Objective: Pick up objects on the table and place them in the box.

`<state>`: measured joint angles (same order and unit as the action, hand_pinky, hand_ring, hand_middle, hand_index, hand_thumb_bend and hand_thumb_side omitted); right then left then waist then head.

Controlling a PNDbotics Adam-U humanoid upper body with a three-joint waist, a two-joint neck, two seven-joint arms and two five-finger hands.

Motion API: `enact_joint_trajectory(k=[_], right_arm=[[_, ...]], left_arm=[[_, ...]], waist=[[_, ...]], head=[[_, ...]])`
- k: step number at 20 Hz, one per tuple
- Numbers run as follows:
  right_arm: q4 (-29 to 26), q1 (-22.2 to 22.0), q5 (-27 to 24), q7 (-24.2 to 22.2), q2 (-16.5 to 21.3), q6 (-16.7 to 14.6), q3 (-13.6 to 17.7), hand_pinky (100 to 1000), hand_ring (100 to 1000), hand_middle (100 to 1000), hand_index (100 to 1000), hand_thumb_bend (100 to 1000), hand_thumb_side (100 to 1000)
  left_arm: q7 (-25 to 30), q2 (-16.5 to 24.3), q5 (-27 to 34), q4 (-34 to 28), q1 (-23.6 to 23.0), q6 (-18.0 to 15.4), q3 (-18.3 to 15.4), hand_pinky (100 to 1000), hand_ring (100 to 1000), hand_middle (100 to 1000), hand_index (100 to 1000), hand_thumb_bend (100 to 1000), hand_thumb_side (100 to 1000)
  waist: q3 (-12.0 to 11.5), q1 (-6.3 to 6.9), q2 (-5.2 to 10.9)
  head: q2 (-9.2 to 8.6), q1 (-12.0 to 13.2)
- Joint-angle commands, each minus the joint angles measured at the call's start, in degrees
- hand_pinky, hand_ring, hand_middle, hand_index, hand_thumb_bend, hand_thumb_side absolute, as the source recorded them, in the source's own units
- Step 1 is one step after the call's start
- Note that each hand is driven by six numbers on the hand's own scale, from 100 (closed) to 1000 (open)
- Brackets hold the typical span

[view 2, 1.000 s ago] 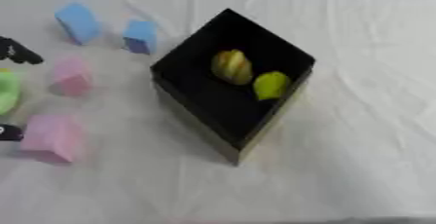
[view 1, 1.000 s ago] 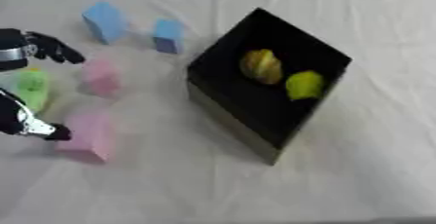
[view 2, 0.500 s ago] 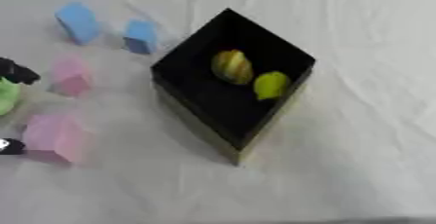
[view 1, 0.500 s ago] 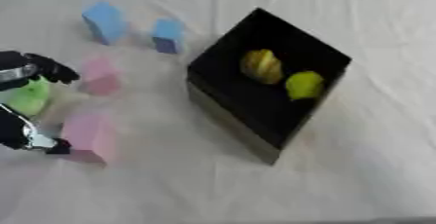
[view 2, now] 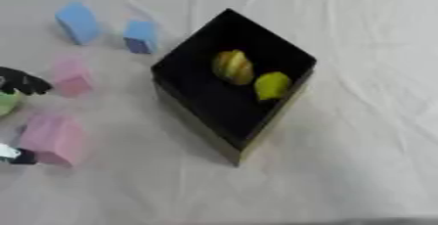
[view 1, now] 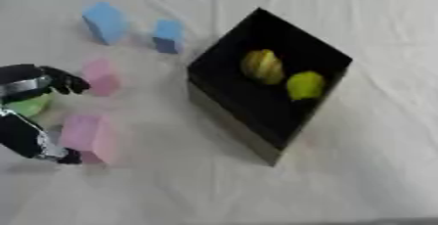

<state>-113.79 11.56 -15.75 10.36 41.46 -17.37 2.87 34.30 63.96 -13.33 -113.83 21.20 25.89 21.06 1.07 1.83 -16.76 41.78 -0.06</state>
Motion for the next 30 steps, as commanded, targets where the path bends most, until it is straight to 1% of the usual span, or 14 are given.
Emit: enact_joint_trajectory(k=[1, 4, 12, 17, 22, 30], right_arm=[[-0.8, 0.4, 0.2, -0.2, 0.7, 0.1, 0.3, 869, 822, 579, 768, 100, 551], [-0.8, 0.5, 0.2, -0.3, 0.6, 0.2, 0.3, 869, 821, 579, 768, 100, 552], [-0.8, 0.4, 0.2, -0.6, 0.1, 0.5, 0.2, 870, 822, 578, 768, 100, 553], [-0.8, 0.4, 0.2, -0.7, -0.1, 0.6, 0.1, 871, 822, 577, 769, 100, 553], [-0.8, 0.5, 0.2, -0.9, -0.3, 0.7, 0.0, 871, 822, 577, 769, 100, 553], [-0.8, 0.5, 0.2, -1.0, -0.6, 0.8, -0.1, 872, 823, 577, 769, 100, 553]], left_arm=[[0.3, 0.8, -0.1, -0.8, 0.2, 1.3, -0.1, 913, 890, 841, 932, 734, 216], [0.5, 0.3, -0.9, -0.8, 0.4, 2.4, 0.3, 918, 894, 848, 931, 727, 199], [0.8, -1.4, -3.3, -0.8, 1.7, 5.6, 1.7, 919, 894, 856, 925, 689, 204], [1.2, -2.2, -5.6, -0.8, 2.1, 7.3, 2.1, 932, 905, 873, 922, 698, 192], [3.0, -2.7, -8.4, -0.3, 2.2, 7.9, 2.6, 943, 916, 894, 919, 695, 187], [4.7, -3.8, -9.5, 2.0, 2.8, 7.8, 3.2, 943, 917, 894, 912, 686, 167]], waist=[[0.1, 0.26, 0.19], [0.2, 0.26, 0.18], [0.5, 0.20, 0.09], [0.7, 0.17, -0.03], [0.9, 0.12, -0.27], [1.1, 0.05, -0.43]], head=[[0.05, 0.3], [-0.03, 0.4], [-0.27, 0.8], [-0.48, 1.1], [-0.66, 1.2], [-0.93, 1.5]])
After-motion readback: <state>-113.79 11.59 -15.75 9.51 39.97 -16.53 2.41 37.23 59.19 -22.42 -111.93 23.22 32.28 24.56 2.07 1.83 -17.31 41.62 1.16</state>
